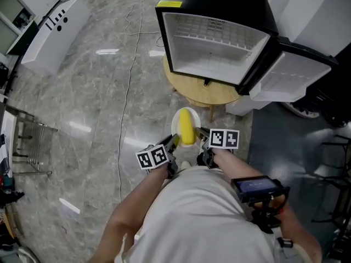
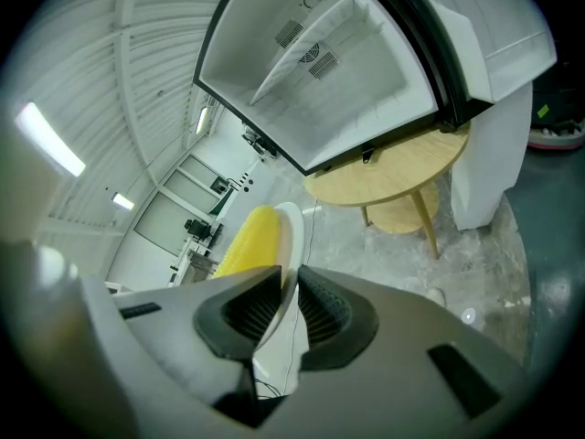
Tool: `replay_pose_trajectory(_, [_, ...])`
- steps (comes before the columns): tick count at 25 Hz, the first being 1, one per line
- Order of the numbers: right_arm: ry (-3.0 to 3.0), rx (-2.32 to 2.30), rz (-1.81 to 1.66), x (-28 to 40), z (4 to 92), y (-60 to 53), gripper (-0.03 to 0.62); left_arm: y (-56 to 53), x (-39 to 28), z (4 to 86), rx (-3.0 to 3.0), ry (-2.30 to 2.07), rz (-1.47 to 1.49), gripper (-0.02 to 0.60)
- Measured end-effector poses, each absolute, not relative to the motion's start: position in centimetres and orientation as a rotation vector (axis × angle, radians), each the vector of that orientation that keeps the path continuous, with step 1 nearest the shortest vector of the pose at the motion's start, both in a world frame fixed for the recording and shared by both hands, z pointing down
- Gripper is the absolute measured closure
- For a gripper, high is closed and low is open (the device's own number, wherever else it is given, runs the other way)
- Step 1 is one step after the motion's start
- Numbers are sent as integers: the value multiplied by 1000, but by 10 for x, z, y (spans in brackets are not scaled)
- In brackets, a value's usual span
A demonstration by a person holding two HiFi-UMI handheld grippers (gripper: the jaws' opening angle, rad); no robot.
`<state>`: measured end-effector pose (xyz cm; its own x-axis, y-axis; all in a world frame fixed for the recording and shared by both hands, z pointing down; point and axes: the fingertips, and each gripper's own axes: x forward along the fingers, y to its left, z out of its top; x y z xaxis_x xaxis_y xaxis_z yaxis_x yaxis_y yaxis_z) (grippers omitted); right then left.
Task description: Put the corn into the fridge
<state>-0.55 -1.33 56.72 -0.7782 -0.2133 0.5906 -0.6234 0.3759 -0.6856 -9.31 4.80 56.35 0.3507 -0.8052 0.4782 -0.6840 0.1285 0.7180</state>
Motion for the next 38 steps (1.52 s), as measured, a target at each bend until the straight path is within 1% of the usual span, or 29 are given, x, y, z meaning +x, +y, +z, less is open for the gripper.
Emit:
replay_pose_trajectory(13, [-2229,640,1364,-38,573,-67,539,-3,-120,566,1544,-1407,-162,511])
replay_pose_trajectory(38, [-2222,671,1336,-48,592,-199,539,-132,-130,587,1488,-1472,-150,512])
